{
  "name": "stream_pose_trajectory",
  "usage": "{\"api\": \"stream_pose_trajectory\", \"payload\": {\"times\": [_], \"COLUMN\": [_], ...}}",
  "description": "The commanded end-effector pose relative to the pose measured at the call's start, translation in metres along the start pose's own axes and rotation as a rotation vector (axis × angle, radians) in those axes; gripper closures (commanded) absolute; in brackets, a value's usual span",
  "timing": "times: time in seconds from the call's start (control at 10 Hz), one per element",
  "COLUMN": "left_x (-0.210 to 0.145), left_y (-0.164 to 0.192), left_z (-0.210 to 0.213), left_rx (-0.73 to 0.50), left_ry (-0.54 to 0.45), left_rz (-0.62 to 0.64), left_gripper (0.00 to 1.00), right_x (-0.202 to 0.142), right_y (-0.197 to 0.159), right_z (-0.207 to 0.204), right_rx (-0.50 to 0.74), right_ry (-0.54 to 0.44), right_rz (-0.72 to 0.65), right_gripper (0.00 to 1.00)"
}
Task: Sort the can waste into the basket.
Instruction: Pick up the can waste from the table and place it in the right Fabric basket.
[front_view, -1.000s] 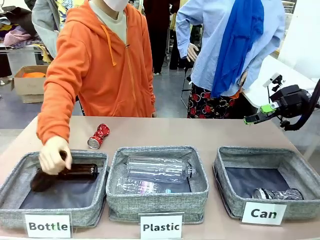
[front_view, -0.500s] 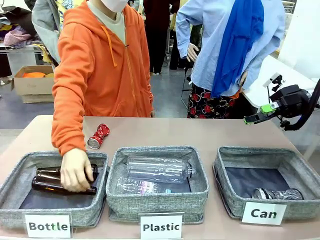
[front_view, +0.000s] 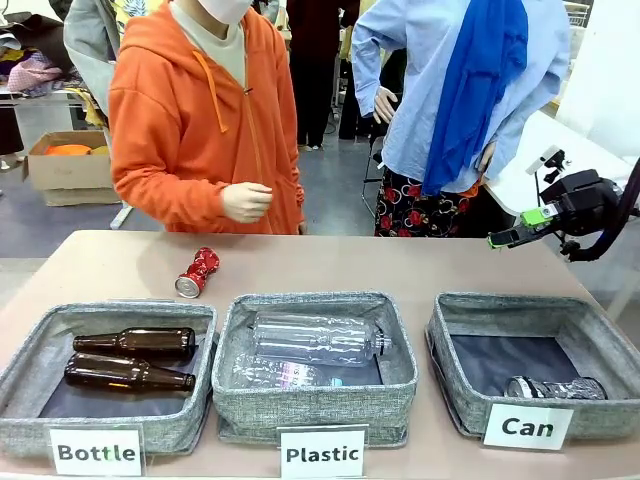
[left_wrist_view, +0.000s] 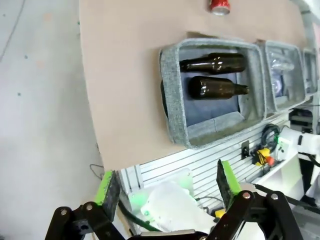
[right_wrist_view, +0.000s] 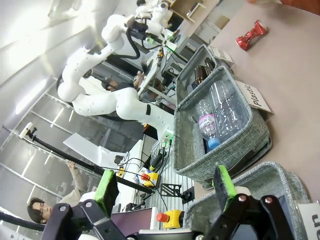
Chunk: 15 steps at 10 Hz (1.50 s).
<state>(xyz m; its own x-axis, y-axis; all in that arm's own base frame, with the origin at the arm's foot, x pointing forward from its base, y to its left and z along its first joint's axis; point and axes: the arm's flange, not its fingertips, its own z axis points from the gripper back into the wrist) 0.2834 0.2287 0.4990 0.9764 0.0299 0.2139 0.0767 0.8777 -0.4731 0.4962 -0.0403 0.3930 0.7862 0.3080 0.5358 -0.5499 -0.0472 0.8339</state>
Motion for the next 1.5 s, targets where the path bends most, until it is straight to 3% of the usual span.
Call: {"api": "stream_pose_trajectory", "payload": {"times": [0.0, 0.2, 0.4, 0.7, 1.0, 1.1, 1.3, 1.4], "left_x": [-0.003, 0.014, 0.038, 0.083, 0.123, 0.135, 0.162, 0.181], "left_y": [-0.006, -0.018, -0.058, -0.143, -0.218, -0.237, -0.264, -0.272], "left_z": [-0.015, -0.023, -0.044, -0.109, -0.188, -0.215, -0.26, -0.279], "left_rx": [-0.032, -0.012, 0.068, 0.226, 0.364, 0.425, 0.535, 0.53], "left_ry": [-0.005, 0.025, 0.07, 0.217, 0.328, 0.316, 0.187, 0.21], "left_rz": [-0.02, -0.019, -0.029, -0.166, -0.217, -0.223, -0.159, -0.166], "left_gripper": [0.0, 0.0, 0.0, 0.0, 0.0, 0.0, 0.0, 0.0], "right_x": [0.0, 0.0, 0.0, 0.0, 0.0, 0.0, 0.0, 0.0], "right_y": [0.003, 0.003, 0.003, 0.003, 0.003, 0.003, 0.003, 0.003], "right_z": [-0.002, -0.002, -0.002, -0.002, -0.002, -0.002, -0.002, -0.002], "right_rx": [-0.014, -0.014, -0.014, -0.014, -0.014, -0.014, -0.014, -0.014], "right_ry": [0.016, 0.016, 0.016, 0.016, 0.016, 0.016, 0.016, 0.016], "right_rz": [0.005, 0.005, 0.005, 0.005, 0.005, 0.005, 0.005, 0.005], "right_gripper": [0.0, 0.0, 0.0, 0.0, 0.0, 0.0, 0.0, 0.0]}}
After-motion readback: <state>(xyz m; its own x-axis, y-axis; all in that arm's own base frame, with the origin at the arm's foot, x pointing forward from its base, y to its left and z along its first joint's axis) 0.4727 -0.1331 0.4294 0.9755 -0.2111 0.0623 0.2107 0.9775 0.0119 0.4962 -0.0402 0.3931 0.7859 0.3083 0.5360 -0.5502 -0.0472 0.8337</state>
